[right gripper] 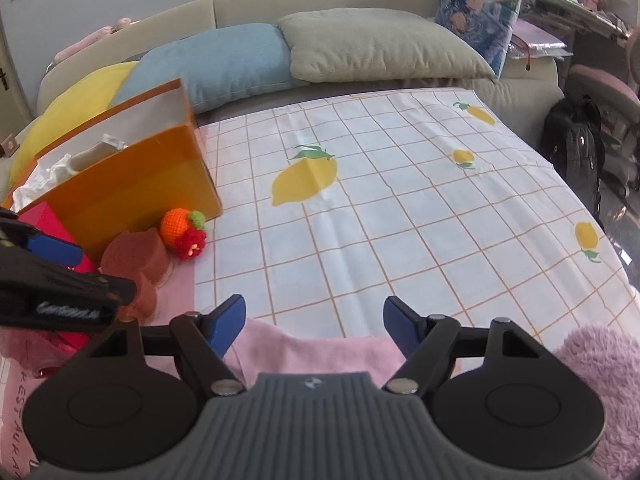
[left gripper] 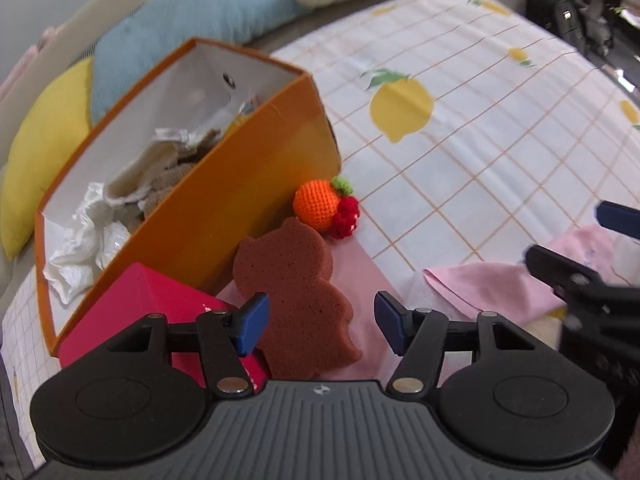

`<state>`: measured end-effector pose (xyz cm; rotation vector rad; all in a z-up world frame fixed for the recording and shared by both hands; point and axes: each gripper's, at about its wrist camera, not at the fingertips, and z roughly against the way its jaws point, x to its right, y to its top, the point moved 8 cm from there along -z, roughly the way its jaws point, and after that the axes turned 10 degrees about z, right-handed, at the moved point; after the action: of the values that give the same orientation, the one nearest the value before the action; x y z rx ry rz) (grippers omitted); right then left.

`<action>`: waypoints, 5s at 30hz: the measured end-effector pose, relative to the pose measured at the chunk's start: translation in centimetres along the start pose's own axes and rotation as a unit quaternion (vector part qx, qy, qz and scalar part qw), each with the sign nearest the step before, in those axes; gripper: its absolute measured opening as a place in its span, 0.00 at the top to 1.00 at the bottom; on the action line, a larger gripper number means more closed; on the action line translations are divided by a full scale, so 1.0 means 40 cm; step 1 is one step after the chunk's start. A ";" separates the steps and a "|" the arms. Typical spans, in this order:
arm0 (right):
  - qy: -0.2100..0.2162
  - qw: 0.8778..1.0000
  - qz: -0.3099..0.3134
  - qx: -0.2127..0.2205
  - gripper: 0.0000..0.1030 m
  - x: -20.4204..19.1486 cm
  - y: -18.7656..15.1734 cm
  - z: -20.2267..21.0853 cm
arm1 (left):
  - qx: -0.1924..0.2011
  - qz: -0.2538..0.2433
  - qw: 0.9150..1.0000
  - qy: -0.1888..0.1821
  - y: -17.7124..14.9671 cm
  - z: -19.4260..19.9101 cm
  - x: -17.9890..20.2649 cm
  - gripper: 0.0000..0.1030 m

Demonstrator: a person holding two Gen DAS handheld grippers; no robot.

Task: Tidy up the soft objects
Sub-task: 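Move both tools back over the bed toward the brown sponge, then grasp the brown bear-shaped sponge with the left tool and lift, then grasp the orange crochet fruit with the right tool while left tool holds sponge, then lower sponge and crochet fruit into the orange box and open both tools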

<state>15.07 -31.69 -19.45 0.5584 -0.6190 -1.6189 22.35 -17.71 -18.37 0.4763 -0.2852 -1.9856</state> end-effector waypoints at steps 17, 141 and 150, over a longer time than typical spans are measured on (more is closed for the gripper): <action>0.026 0.999 -0.034 -0.025 0.29 0.011 -0.015 -0.062 | -0.106 -0.011 0.993 0.051 -0.017 -0.152 0.015 0.12; 0.102 0.926 0.359 0.062 0.60 -0.486 0.485 -0.278 | 0.139 0.012 0.990 0.032 0.294 0.022 -0.402 0.65; 0.100 0.925 0.362 0.052 0.55 -0.492 0.477 -0.305 | 0.142 0.021 0.989 0.045 0.283 0.008 -0.426 0.40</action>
<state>39.76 -15.14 -15.39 0.4847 -0.6580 -0.8249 37.98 -7.48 -10.05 0.7332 -0.5216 -1.8845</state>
